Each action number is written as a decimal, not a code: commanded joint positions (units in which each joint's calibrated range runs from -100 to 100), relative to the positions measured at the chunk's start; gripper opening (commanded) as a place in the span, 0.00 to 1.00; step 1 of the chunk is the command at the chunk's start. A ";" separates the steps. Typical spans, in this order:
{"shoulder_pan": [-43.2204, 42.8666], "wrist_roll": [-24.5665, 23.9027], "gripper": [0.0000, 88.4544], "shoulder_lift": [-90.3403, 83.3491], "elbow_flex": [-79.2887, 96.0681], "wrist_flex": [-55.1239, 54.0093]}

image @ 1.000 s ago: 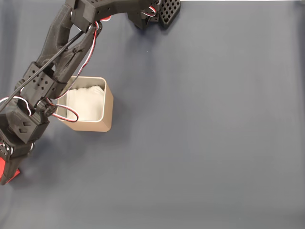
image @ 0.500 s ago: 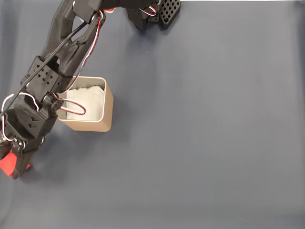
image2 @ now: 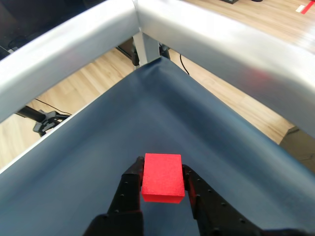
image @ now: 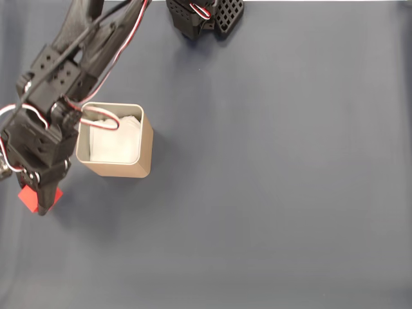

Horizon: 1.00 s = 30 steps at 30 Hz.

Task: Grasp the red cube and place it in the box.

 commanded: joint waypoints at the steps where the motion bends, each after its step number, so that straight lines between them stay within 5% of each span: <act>1: -0.70 0.39 0.00 -9.12 -2.38 5.64; 15: -2.19 0.10 0.00 -26.26 -1.56 15.90; 30: -3.54 1.61 0.00 -50.40 27.80 11.63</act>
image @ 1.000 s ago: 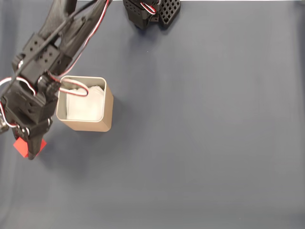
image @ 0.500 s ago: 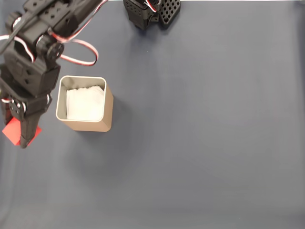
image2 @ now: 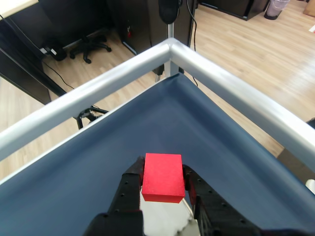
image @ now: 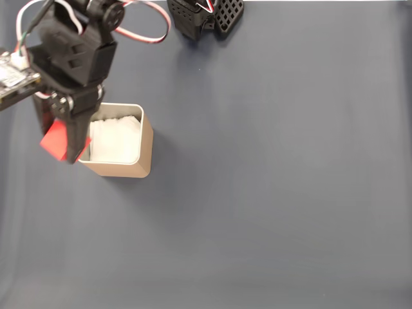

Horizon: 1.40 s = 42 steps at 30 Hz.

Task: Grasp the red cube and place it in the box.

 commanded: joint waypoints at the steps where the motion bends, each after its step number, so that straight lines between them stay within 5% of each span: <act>1: -0.46 0.63 0.00 -8.09 5.39 -3.08; 17: -2.73 -0.68 0.00 -28.34 32.01 -13.83; 42: -3.44 -0.54 0.01 -35.09 44.96 -21.46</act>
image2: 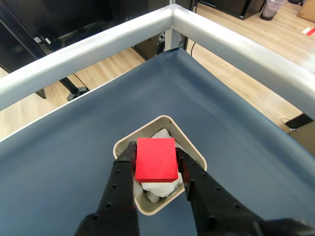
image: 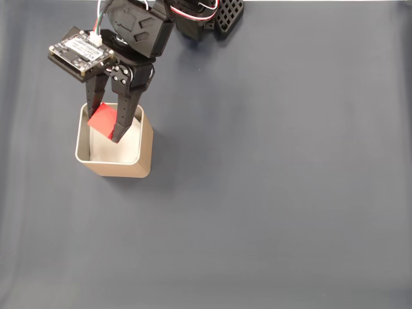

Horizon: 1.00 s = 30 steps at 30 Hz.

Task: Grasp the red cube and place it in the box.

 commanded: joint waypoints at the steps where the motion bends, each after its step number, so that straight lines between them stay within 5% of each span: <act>1: 0.09 0.15 0.01 -2.10 -0.22 -1.64; 4: 0.23 0.15 0.03 -2.01 -0.03 -1.64; 17: 0.37 1.76 0.46 -1.06 -0.31 -1.23; 30: 0.51 3.27 0.54 -1.23 0.33 -1.39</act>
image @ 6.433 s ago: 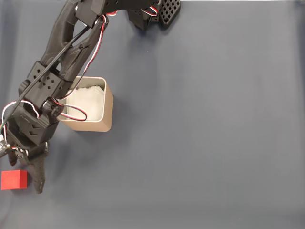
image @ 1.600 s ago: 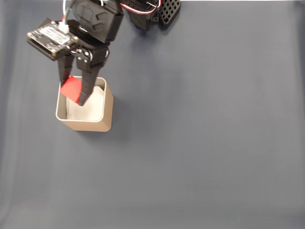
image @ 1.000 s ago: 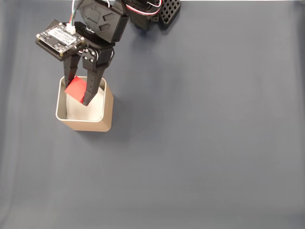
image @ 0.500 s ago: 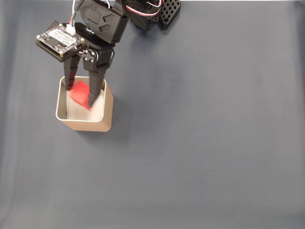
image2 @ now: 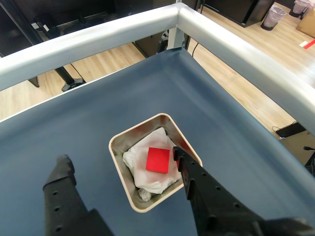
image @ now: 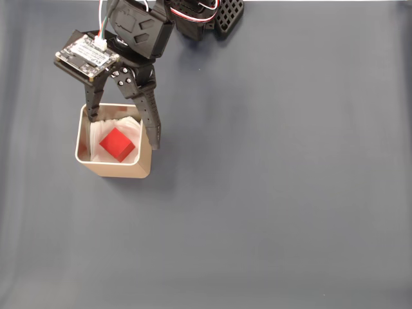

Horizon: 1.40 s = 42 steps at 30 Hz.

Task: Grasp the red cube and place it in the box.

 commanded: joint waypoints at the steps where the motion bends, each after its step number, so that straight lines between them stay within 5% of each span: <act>1: 0.36 0.39 0.54 -1.23 -0.03 -0.99; 12: 0.22 -0.15 0.51 -1.41 0.15 -1.89; 27: -10.57 -2.98 0.00 -4.18 -3.04 -1.73; 42: -29.60 -3.03 0.00 -15.17 3.34 0.98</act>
